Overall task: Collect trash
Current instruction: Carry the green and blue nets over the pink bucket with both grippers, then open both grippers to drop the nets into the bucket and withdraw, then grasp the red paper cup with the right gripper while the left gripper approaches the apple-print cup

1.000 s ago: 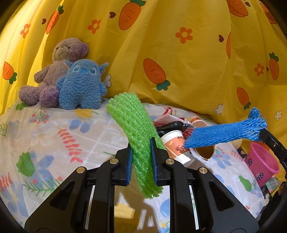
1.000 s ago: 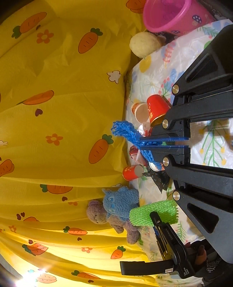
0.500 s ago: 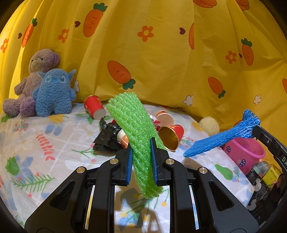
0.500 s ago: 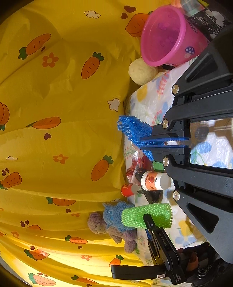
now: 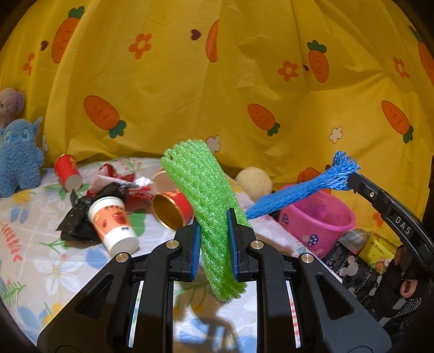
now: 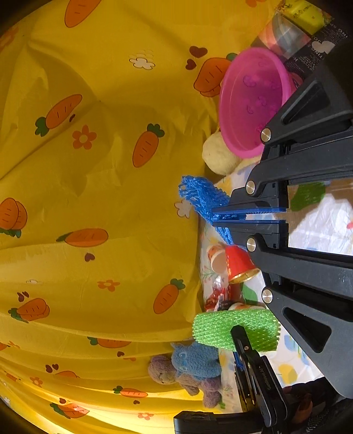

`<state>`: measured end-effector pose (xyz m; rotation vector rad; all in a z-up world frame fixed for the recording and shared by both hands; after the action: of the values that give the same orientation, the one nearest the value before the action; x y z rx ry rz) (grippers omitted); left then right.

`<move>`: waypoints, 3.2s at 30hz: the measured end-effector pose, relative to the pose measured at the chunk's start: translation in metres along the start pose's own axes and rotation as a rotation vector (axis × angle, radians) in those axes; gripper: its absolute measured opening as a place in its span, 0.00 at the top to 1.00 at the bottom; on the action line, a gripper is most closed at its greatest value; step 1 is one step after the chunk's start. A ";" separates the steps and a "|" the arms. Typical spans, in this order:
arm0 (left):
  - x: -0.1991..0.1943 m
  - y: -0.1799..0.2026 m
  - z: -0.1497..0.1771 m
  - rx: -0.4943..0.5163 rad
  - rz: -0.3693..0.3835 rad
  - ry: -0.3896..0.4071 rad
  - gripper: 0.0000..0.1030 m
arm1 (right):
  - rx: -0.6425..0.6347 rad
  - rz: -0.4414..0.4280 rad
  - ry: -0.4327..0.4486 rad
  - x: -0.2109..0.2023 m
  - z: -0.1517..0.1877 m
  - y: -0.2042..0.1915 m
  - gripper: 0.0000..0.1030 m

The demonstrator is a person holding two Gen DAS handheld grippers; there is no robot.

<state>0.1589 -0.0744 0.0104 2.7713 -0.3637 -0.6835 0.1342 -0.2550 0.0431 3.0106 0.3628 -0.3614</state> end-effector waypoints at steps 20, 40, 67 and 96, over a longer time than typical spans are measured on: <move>0.119 0.164 -0.007 0.101 0.281 -0.030 0.83 | 0.132 0.336 -0.075 0.002 0.030 0.144 0.96; 0.194 0.188 0.035 0.053 0.365 -0.260 0.76 | 0.185 0.317 -0.205 0.039 0.077 0.158 0.96; 0.111 0.059 0.010 -0.089 0.034 -0.048 0.08 | 0.224 0.351 -0.121 0.017 0.065 0.142 0.18; -0.023 -0.178 -0.019 -0.236 -0.554 0.139 0.08 | -0.070 -0.028 -0.224 0.125 0.047 -0.110 0.18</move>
<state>0.1803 0.1025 -0.0188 2.6682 0.5010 -0.5917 0.2144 -0.1257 -0.0387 2.8602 0.3890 -0.6657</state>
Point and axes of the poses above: each gripper's, at about its wrist camera, not at the fingertips, and x roughly the way its jaws point, y to its right, z to its underside, the point moved 6 cm from there along x, roughly the way its jaws point, and after that the axes turned 9 degrees about -x, right-handed, at the moved point
